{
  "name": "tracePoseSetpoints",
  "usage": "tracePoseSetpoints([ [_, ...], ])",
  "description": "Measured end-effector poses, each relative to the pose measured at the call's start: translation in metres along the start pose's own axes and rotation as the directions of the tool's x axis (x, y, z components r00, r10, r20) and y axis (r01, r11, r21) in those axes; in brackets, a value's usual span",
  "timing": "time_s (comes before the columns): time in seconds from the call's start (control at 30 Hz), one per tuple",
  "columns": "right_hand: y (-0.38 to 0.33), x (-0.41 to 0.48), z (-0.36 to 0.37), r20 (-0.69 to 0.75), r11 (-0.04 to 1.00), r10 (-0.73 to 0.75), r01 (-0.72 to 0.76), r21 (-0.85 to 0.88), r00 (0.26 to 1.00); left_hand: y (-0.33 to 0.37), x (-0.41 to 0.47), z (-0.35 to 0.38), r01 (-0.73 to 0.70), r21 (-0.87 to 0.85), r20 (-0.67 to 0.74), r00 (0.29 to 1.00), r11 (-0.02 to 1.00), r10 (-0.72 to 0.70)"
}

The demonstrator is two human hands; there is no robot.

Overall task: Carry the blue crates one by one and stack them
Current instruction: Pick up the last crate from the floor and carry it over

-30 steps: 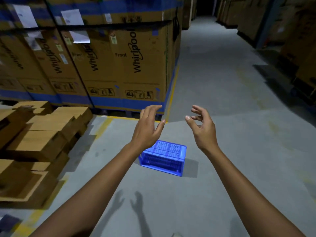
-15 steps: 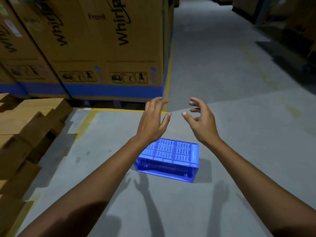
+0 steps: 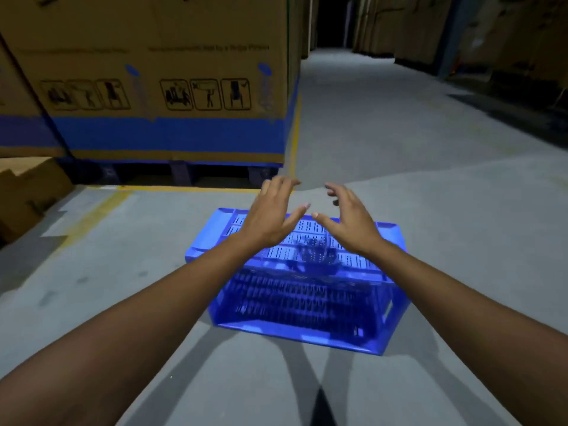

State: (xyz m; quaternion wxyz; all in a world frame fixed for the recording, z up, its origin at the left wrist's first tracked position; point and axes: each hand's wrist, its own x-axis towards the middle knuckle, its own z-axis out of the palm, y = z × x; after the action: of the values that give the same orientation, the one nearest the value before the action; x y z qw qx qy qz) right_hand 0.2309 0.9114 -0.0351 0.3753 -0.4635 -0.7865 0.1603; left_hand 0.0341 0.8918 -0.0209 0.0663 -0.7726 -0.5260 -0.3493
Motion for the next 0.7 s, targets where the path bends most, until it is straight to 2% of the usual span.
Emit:
tracePoseSetpoints([
  [0.07,0.025,-0.016,0.021,0.214,0.993,-0.014,0.039,-0.115,0.977,-0.014,-0.021,0.028,-0.046,-0.004,0.171,0.984,0.999,0.046],
  [0.1,0.036,-0.025,0.03,0.355,0.969,-0.008,0.096,-0.229,0.935,-0.021,-0.033,0.04,-0.086,-0.003,0.295,0.952,0.996,0.083],
  [0.17,0.051,-0.043,0.047,0.543,0.817,0.049,0.279,-0.504,0.838,-0.033,-0.058,0.063,-0.221,0.096,0.534,0.835,0.971,0.137],
  [0.2,0.055,-0.047,0.052,0.558,0.74,0.068,0.333,-0.584,0.827,-0.036,-0.068,0.071,-0.278,0.17,0.59,0.797,0.945,0.129],
  [0.27,0.05,-0.048,0.053,0.523,0.697,0.075,0.33,-0.636,0.849,-0.038,-0.072,0.078,-0.281,0.269,0.571,0.817,0.921,0.082],
  [0.33,0.045,-0.047,0.049,0.487,0.723,0.067,0.295,-0.625,0.871,-0.031,-0.067,0.077,-0.247,0.311,0.539,0.841,0.918,0.043],
  [0.4,0.041,-0.047,0.048,0.462,0.757,0.073,0.252,-0.603,0.884,-0.021,-0.068,0.079,-0.172,0.423,0.485,0.872,0.89,-0.061],
  [0.43,0.04,-0.048,0.05,0.449,0.771,0.09,0.224,-0.596,0.889,-0.017,-0.072,0.083,-0.085,0.494,0.426,0.891,0.865,-0.156],
  [0.47,0.037,-0.049,0.052,0.437,0.783,0.116,0.188,-0.592,0.892,-0.013,-0.076,0.087,0.057,0.536,0.343,0.897,0.843,-0.279],
  [0.5,0.032,-0.05,0.056,0.419,0.792,0.149,0.146,-0.593,0.896,-0.008,-0.079,0.092,0.243,0.526,0.247,0.874,0.815,-0.419],
  [0.53,0.026,-0.051,0.06,0.394,0.796,0.183,0.099,-0.597,0.901,-0.004,-0.079,0.094,0.45,0.459,0.164,0.805,0.766,-0.571],
  [0.6,0.011,-0.054,0.07,0.324,0.79,0.266,-0.012,-0.613,0.908,0.0,-0.076,0.093,0.806,0.17,0.099,0.559,0.568,-0.823],
  [0.63,0.002,-0.056,0.075,0.284,0.78,0.311,-0.073,-0.622,0.907,0.0,-0.073,0.093,0.903,-0.027,0.11,0.429,0.429,-0.896],
  [0.67,-0.007,-0.058,0.079,0.248,0.768,0.356,-0.131,-0.627,0.901,0.001,-0.069,0.09,0.924,-0.267,0.14,0.317,0.273,-0.938],
  [0.7,-0.015,-0.06,0.083,0.223,0.759,0.396,-0.18,-0.625,0.891,0.0,-0.063,0.09,0.852,-0.513,0.192,0.231,0.104,-0.954],
])
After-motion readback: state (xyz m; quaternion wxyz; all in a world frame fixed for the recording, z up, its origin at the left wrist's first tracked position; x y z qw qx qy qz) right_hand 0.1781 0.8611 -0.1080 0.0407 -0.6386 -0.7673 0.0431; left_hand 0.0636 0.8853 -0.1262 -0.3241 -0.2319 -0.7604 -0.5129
